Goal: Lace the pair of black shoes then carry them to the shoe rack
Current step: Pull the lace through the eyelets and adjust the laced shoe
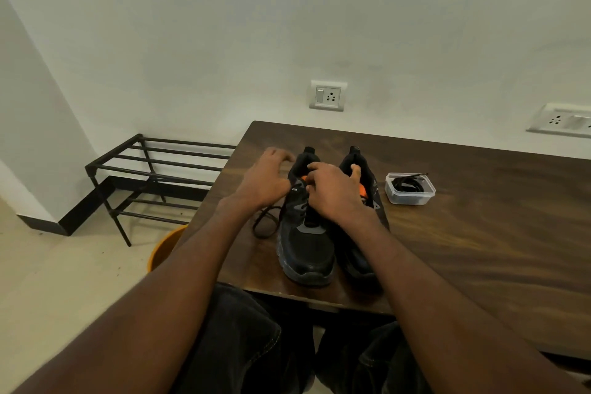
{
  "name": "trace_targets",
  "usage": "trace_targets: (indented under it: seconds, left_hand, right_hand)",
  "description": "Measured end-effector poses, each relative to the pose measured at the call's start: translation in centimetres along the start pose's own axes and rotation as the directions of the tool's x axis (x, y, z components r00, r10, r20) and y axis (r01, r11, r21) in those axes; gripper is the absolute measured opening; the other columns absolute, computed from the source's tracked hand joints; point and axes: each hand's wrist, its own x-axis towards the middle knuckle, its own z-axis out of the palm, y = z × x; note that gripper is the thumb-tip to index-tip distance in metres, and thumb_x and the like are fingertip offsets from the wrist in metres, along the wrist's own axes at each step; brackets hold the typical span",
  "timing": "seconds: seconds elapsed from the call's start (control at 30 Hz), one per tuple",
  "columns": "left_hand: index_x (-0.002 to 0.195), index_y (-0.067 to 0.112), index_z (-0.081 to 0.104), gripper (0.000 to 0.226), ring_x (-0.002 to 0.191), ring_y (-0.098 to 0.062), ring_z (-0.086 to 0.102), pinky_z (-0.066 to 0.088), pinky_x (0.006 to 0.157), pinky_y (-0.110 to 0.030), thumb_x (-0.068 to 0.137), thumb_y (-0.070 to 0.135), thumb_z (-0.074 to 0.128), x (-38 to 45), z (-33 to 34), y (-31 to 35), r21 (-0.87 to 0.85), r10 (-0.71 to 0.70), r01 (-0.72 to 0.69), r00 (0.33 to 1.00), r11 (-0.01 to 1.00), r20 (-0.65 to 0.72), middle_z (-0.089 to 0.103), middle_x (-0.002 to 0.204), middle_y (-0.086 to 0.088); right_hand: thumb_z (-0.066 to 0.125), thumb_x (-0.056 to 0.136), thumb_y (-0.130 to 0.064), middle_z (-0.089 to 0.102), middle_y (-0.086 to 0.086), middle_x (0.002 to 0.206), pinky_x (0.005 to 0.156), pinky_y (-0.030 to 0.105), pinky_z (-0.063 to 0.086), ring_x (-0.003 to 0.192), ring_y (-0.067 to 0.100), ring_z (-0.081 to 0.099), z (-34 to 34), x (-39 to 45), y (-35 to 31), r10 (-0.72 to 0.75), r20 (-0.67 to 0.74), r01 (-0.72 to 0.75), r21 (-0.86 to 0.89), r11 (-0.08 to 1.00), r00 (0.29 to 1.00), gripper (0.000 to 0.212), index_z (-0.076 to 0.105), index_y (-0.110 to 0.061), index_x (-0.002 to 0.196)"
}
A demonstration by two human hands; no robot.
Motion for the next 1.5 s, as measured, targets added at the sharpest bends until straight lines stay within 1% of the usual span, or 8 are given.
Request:
trace_targets:
  seconds: [0.13,0.4,0.7,0.87,1.03,1.2,1.33,1.5]
  left_hand:
    - [0.132,0.02,0.061,0.043,0.113,-0.018,0.059,0.051,0.097,-0.036,0.09,0.021,0.072,0.3,1.1,0.0,0.049,0.13,-0.144,0.966,0.988,0.224,0.058,0.128,-0.002]
    - [0.118,0.025,0.058,0.043,0.105,-0.011,0.058,0.05,0.087,-0.027,0.084,0.032,0.084,0.9,1.9,-0.5,-0.021,0.065,-0.062,0.981,0.998,0.184,0.057,0.118,0.003]
    - [0.117,0.012,0.061,0.029,0.1,-0.022,0.068,0.061,0.085,-0.032,0.092,0.02,0.075,0.7,1.3,0.0,-0.186,0.043,0.004,0.969,0.983,0.245,0.066,0.11,-0.012]
    - [0.093,0.011,0.068,0.011,0.089,-0.033,0.071,0.06,0.08,-0.047,0.098,0.021,0.068,0.5,1.6,1.0,-0.165,0.024,-0.001,0.99,0.986,0.139,0.072,0.097,-0.021]
    - [0.09,0.0,0.073,0.023,0.08,-0.024,0.07,0.06,0.07,-0.029,0.09,0.023,0.077,0.9,2.3,1.4,-0.132,-0.014,0.027,0.994,0.991,0.105,0.072,0.088,-0.012]
    - [0.095,0.021,0.07,0.037,0.096,-0.019,0.064,0.059,0.076,-0.034,0.072,0.05,0.076,1.7,2.2,0.1,-0.134,-0.054,0.081,0.979,0.988,0.195,0.06,0.112,-0.006]
    - [0.119,0.015,0.065,0.023,0.095,-0.016,0.066,0.052,0.074,-0.023,0.1,0.018,0.055,1.1,1.3,0.2,-0.263,-0.034,0.108,0.962,0.959,0.27,0.067,0.113,-0.011]
    - [0.117,0.006,0.069,0.033,0.106,-0.027,0.065,0.052,0.093,-0.038,0.111,0.016,0.038,0.2,0.9,0.2,-0.254,-0.025,0.082,0.976,0.964,0.218,0.069,0.112,-0.017]
  right_hand:
    - [0.069,0.094,-0.022,0.064,-0.008,0.134,0.122,0.064,0.011,0.126,0.016,0.058,0.1,-0.1,0.2,0.038,-0.051,-0.034,0.077,0.996,0.998,0.015,0.076,-0.025,0.107]
    - [0.065,0.087,-0.023,0.071,-0.008,0.097,0.106,0.051,0.04,0.095,0.017,0.064,-3.0,-0.9,2.3,0.244,-0.013,-0.239,0.157,0.958,0.97,0.012,0.076,-0.022,0.083]
    - [0.067,0.097,-0.029,0.044,-0.007,0.16,0.12,0.066,0.019,0.146,0.019,0.039,-0.8,0.4,0.9,-0.005,0.032,0.005,0.007,1.0,0.999,0.024,0.078,-0.029,0.118]
    - [0.072,0.09,-0.026,0.067,-0.008,0.119,0.114,0.055,0.031,0.112,0.015,0.062,-1.8,0.0,0.8,0.18,-0.14,-0.151,0.196,0.969,0.974,0.008,0.08,-0.025,0.093]
    - [0.066,0.084,-0.029,0.058,-0.001,0.076,0.101,0.049,0.048,0.085,0.026,0.059,-5.5,-1.5,2.9,0.49,-0.068,-0.47,0.194,0.861,0.869,0.015,0.06,-0.019,0.075]
    - [0.07,0.086,-0.025,0.063,0.005,0.118,0.102,0.056,0.049,0.11,0.027,0.062,-4.6,-1.8,4.1,0.349,-0.092,-0.342,0.087,0.936,0.933,0.025,0.073,-0.019,0.109]
    - [0.066,0.095,-0.02,0.044,-0.005,0.157,0.116,0.059,0.033,0.142,0.02,0.042,-2.8,-0.2,2.2,0.075,-0.037,-0.071,0.103,0.992,0.996,0.029,0.076,-0.029,0.121]
    - [0.069,0.094,-0.024,0.057,-0.01,0.144,0.118,0.063,0.023,0.132,0.016,0.051,-1.2,0.4,0.8,0.038,-0.039,-0.036,0.052,0.998,0.999,0.019,0.081,-0.032,0.105]
